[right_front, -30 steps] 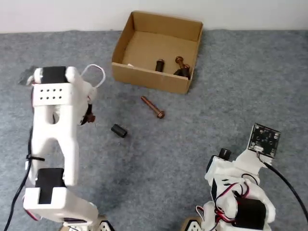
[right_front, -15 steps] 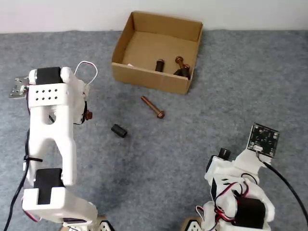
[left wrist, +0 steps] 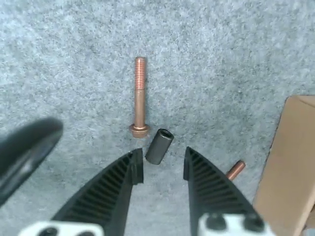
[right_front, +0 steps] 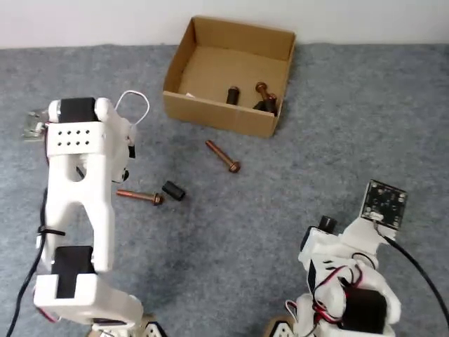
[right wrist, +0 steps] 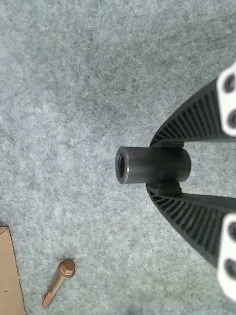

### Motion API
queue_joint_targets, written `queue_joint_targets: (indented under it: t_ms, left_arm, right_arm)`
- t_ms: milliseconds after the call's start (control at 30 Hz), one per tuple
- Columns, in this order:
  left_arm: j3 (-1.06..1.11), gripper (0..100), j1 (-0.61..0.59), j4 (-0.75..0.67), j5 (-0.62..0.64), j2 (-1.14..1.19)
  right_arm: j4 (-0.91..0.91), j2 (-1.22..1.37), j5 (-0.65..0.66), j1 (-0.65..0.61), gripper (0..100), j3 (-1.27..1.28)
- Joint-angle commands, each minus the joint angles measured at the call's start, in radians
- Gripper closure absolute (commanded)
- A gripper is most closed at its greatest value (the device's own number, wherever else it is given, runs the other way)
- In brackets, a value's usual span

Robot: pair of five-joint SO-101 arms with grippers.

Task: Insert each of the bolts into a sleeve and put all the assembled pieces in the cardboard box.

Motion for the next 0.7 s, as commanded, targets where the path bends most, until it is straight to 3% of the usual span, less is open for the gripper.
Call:
queue_joint_targets:
  t_ms: [0,167,533,667]
  left_arm:
    - [-0.008,86,0.002,0.026,-0.221,-0.057]
    - [-0.005,86,-0.002,0.029,-0.692,-0.057]
    - [-0.005,86,-0.002,-0.038,-1.999,-0.046]
    - [0.001,86,0.003,-0.052,-2.312,-0.043]
  right_arm:
    - [-0.024,0.001,0.018,-0.002,99.0,-0.009]
    - [-0.024,0.001,0.018,-0.002,99.0,-0.009]
    - [-0.024,0.001,0.018,-0.002,99.0,-0.008]
    - [-0.028,0.001,0.02,-0.001,99.0,0.005]
